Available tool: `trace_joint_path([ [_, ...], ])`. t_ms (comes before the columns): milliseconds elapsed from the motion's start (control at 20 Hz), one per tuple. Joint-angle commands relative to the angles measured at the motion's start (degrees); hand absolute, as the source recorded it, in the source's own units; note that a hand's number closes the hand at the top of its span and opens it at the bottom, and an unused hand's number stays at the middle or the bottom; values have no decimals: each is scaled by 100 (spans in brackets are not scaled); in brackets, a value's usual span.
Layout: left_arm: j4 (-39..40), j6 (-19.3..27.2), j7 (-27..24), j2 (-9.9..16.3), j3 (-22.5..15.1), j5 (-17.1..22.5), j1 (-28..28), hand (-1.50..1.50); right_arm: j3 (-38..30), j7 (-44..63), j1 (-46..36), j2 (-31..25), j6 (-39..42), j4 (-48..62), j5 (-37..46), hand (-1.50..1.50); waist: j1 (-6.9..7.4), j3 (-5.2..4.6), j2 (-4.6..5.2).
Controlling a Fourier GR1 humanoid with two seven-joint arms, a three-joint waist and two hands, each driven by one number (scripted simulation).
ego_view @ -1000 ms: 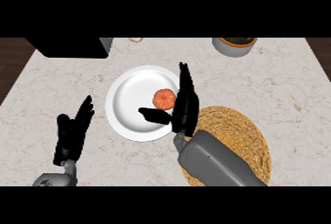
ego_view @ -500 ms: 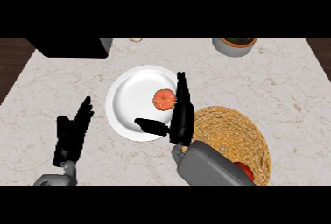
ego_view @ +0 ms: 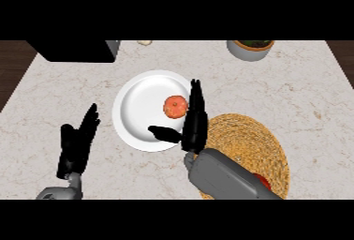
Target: Pick the squash from the placemat and place it in the plate
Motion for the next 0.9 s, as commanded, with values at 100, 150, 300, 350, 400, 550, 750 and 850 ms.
trace_joint_path([
  [100, -232, -225, 225, 184, 175, 119, 3, 0, 487, 365, -72, 33, -721, 232, -180, -150, 13, -1, -6],
  [150, 32, -36, 184, 1, 116, -19, -207, 0, -205, -220, 300, 33, -193, 217, 8, -150, -79, 0, -10],
  [300, -582, 47, 142, -126, -162, -178, 425, 0, -358, -522, 658, -24, -127, 296, 47, -150, -76, 1, -20],
  [350, 297, -189, -281, -28, 208, 94, 21, 0, -74, 138, 267, 33, -377, 476, 234, -150, -92, -5, -18],
  [400, 62, -179, -124, -90, 99, 52, 127, 0, -19, 13, 328, 33, -459, 374, 11, -150, -49, -1, -11],
  [550, -71, -74, 25, 16, 130, -126, 209, 0, -73, 441, 542, 33, -428, 239, 632, -150, -125, -4, -33],
  [750, -142, -146, 129, -43, 233, 26, 112, 0, -100, 509, 961, -8, -406, 13, 978, -150, -136, -4, -34],
  [850, -11, -135, 180, -87, 191, -43, -36, 0, -608, -106, 1134, -104, -183, 34, 762, -150, -116, -1, -18],
])
